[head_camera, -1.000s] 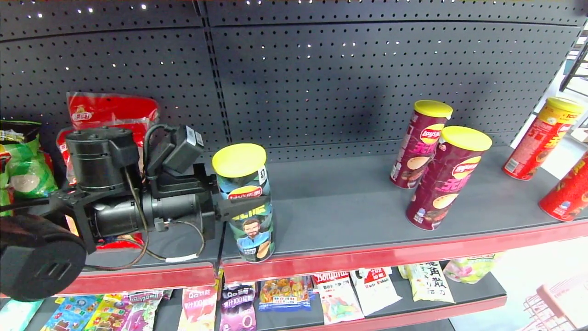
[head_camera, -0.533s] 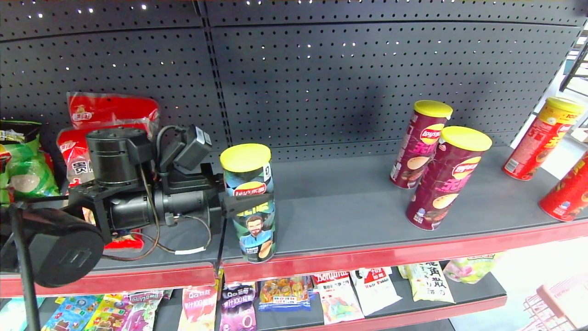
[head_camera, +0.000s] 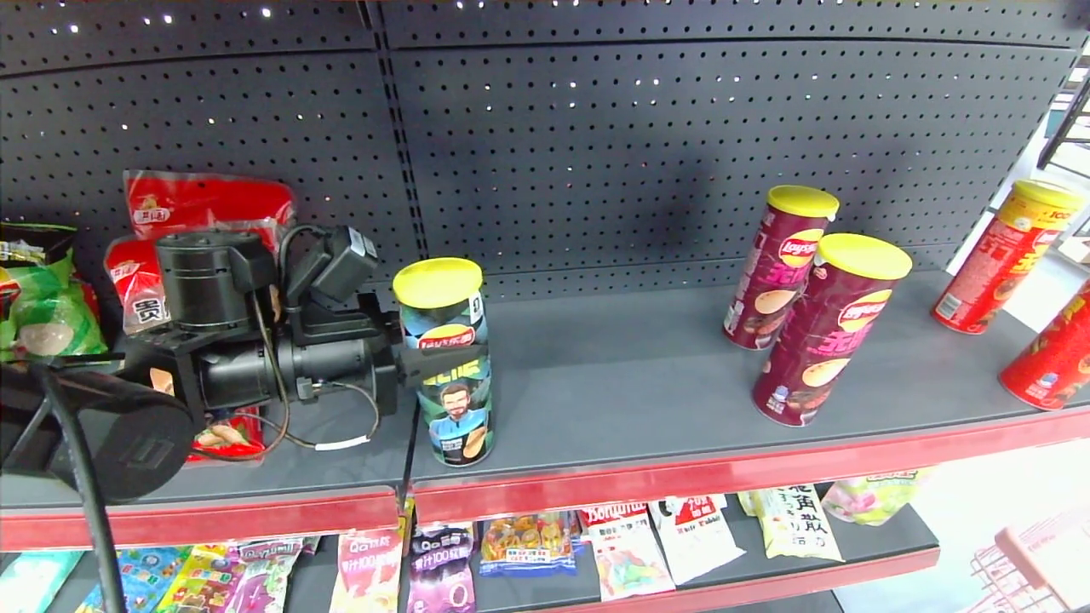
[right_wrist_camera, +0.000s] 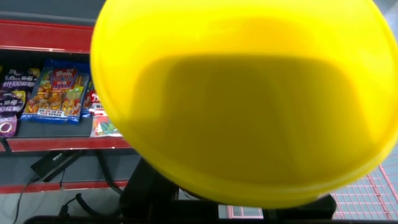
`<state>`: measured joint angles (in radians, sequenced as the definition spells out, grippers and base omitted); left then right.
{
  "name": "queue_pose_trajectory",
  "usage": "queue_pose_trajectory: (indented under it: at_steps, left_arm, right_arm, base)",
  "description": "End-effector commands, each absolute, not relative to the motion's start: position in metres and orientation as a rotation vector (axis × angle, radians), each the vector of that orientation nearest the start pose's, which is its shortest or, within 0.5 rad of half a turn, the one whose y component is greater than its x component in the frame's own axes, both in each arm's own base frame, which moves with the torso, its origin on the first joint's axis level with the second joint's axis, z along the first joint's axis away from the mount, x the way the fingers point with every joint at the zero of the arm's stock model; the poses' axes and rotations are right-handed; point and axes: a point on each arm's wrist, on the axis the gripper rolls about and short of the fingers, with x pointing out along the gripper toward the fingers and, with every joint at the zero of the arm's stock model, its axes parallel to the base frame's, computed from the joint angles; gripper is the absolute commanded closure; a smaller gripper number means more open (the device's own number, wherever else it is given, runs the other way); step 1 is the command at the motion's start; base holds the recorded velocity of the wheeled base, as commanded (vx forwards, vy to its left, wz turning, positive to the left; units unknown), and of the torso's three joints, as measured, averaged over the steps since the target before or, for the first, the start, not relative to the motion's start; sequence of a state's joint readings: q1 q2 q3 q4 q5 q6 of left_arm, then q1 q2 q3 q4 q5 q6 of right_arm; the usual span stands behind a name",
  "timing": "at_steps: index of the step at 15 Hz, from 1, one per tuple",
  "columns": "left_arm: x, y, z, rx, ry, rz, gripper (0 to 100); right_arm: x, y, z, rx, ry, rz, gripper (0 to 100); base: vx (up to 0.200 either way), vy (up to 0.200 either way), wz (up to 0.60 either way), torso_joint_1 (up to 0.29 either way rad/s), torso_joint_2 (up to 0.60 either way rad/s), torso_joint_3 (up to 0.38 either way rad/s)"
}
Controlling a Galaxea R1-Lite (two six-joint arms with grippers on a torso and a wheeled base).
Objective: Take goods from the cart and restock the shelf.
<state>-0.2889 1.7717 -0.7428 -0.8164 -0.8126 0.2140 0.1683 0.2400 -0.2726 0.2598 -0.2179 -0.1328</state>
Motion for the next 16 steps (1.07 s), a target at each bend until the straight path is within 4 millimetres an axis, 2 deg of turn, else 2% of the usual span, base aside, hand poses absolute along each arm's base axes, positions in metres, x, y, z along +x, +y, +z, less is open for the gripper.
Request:
queue_pose_trajectory:
  at_steps: [1,4,16]
  left_arm:
    - [0.2916,-0.1037,0.1591,0.129,0.109,-1.126,100]
    - [0.2959,-0.1037,0.1534,0.125,0.12,-1.138,100]
    - [0.293,-0.1045,0.1522,0.105,0.123,-1.212,100]
  right_arm:
    - [-0.0181,-0.008,0.1289,-0.178,0.232,-0.034,100]
    - [-0.0179,-0.008,0.1276,-0.178,0.236,-0.033,100]
    - [-0.0172,-0.0079,0.126,-0.18,0.245,-0.034,100]
  base:
    - [0.0,0.0,0.0,0.0,0.0,0.0]
    - [0.0,0.0,0.0,0.0,0.0,0.0]
    - [0.0,0.0,0.0,0.0,0.0,0.0]
